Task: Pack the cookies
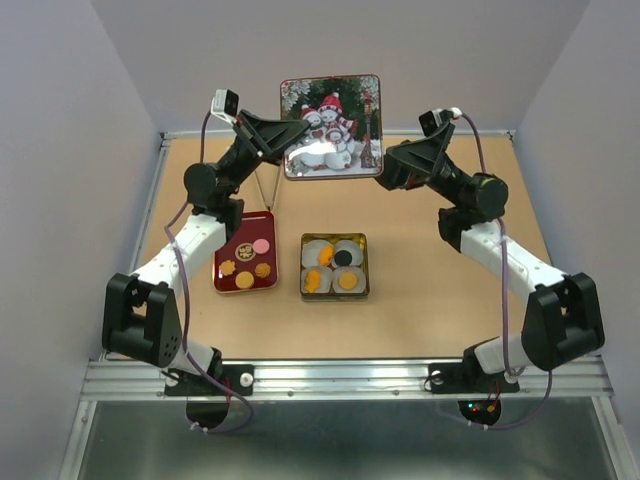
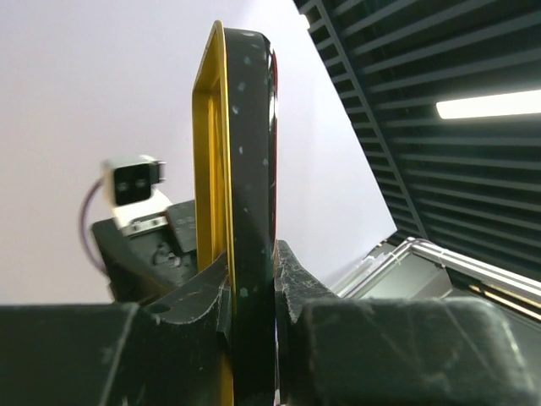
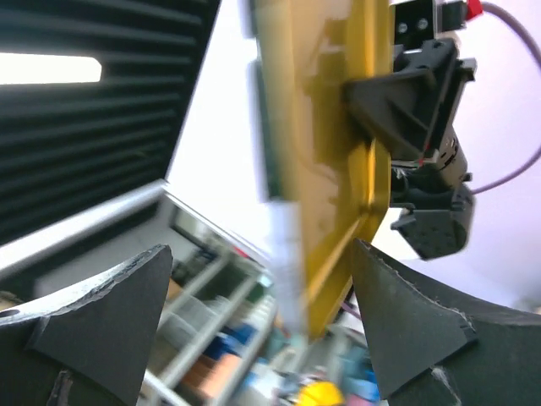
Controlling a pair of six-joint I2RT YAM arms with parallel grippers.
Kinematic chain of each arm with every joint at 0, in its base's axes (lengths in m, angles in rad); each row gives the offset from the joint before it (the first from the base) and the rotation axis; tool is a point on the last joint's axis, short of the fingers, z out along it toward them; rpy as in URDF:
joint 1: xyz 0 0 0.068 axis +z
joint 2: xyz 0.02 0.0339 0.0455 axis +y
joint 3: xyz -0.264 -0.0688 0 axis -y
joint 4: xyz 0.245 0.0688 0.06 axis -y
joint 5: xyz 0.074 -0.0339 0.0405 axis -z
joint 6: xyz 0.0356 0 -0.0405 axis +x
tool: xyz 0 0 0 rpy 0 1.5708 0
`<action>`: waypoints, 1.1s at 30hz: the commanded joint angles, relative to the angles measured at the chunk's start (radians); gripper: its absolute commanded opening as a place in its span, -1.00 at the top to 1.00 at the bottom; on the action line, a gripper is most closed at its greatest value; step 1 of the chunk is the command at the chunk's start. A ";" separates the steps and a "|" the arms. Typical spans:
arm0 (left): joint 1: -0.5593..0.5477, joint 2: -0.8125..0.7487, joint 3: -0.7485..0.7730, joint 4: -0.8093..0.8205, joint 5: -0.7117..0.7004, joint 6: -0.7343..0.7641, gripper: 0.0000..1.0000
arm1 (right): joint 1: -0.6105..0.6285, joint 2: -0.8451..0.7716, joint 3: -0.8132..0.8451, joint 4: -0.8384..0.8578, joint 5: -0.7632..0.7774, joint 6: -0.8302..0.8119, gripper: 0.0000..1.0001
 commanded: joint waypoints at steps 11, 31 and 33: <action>-0.007 -0.190 -0.363 0.666 0.108 0.113 0.96 | -0.005 -0.197 0.077 -1.074 0.015 -0.919 -0.70; -0.059 -0.175 -0.751 0.456 0.112 0.329 0.96 | 0.001 -0.140 -0.269 -1.112 0.055 -1.008 0.40; -0.069 -0.187 -0.762 0.339 0.117 0.395 0.97 | 0.001 -0.122 -0.276 -1.112 0.055 -1.014 0.42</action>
